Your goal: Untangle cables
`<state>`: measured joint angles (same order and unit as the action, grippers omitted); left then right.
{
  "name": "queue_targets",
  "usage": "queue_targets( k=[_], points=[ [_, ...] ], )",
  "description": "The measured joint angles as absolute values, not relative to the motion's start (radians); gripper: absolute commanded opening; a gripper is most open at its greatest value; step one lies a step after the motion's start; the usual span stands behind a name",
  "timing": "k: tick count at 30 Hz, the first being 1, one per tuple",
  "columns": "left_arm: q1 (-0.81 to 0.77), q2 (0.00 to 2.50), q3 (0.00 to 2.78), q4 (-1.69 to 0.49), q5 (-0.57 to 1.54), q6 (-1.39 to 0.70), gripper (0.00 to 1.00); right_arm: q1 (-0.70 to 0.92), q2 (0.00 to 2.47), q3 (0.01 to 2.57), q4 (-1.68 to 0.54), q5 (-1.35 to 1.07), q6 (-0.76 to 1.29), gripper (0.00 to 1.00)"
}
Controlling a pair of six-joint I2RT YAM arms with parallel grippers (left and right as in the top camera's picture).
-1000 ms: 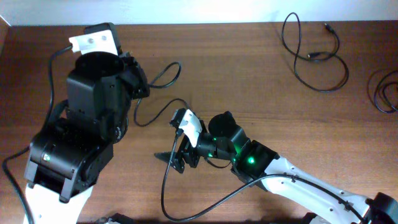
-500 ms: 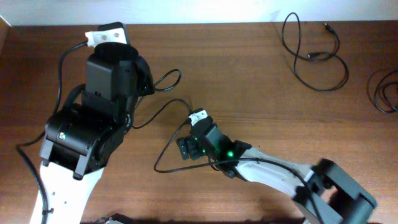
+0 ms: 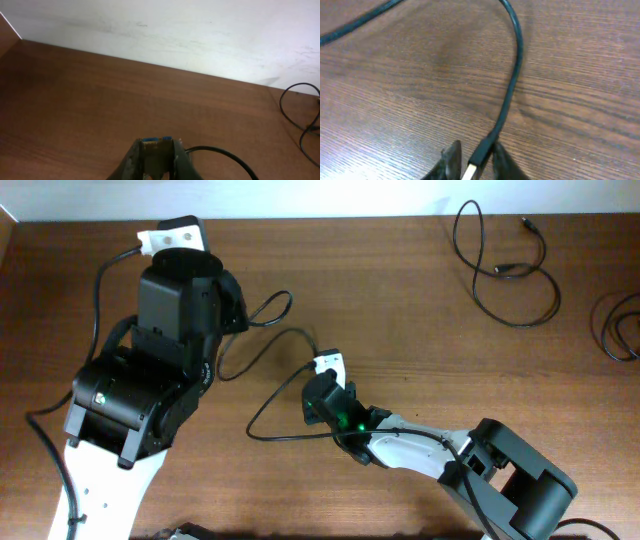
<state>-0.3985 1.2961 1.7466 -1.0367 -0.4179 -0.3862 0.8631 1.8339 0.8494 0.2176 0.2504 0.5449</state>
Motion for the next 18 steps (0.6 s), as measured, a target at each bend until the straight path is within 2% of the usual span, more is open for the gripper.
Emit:
queue_targets(
  k=[1, 4, 10, 15, 18],
  points=[
    [-0.398, 1.296, 1.747, -1.037, -0.417, -0.386, 0.07, 0.863, 1.834, 0.849, 0.216, 0.246, 0.526, 0.05],
    [-0.398, 1.296, 1.747, -1.037, -0.414, -0.387, 0.05, 0.863, 1.769, 0.849, 0.131, 0.238, 0.446, 0.04],
    [-0.398, 1.317, 1.747, -1.036, -0.384, -0.427, 0.01, 0.863, 1.349, 0.851, -0.192, 0.214, 0.388, 0.04],
    [-0.397, 1.489, 1.747, -1.025, -0.193, -0.443, 0.00, 0.863, 1.053, 0.851, -0.336, 0.031, 0.261, 0.04],
    [-0.397, 1.582, 1.747, -1.012, -0.040, -0.422, 0.00, 0.863, 1.021, 0.851, -0.312, -0.027, 0.267, 0.04]
  ],
)
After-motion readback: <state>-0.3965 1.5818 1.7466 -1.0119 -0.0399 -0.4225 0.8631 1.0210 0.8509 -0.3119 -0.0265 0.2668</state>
